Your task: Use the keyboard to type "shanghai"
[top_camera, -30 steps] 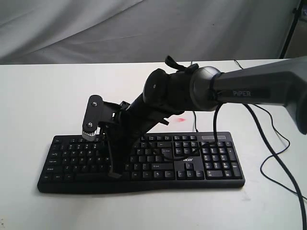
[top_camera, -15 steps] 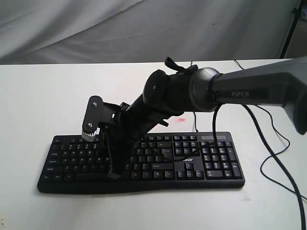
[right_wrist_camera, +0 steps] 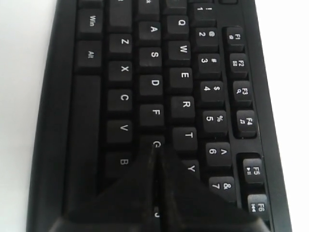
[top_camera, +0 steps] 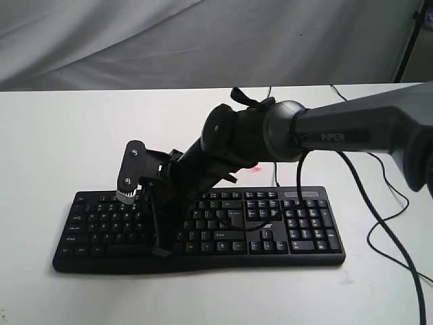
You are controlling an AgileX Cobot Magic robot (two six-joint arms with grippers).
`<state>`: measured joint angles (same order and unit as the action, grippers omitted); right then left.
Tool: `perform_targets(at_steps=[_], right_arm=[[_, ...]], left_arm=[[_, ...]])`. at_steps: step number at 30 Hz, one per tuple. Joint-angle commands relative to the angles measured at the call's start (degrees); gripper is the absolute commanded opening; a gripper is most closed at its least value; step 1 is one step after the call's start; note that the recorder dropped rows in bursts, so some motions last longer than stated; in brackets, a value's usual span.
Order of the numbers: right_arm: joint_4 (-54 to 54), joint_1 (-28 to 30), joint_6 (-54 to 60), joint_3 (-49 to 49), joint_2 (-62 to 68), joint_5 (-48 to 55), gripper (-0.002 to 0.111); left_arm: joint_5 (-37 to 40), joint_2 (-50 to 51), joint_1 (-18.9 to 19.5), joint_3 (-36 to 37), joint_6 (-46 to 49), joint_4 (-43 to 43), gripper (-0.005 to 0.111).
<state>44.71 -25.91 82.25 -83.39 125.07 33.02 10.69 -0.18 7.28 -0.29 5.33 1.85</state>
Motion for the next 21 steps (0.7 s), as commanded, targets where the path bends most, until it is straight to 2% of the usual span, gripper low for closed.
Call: perform_targets(at_steps=[1, 21], right_arm=[[0.72, 0.33, 0.61, -0.04, -0.35, -0.15, 0.0], [-0.7, 0.33, 1.37, -0.04, 0.01, -0.31, 0.0]], left_arm=[[-0.16, 0.18, -0.22, 0.29, -0.16, -0.03, 0.001], [-0.16, 0.18, -0.22, 0.29, -0.16, -0.03, 0.001]])
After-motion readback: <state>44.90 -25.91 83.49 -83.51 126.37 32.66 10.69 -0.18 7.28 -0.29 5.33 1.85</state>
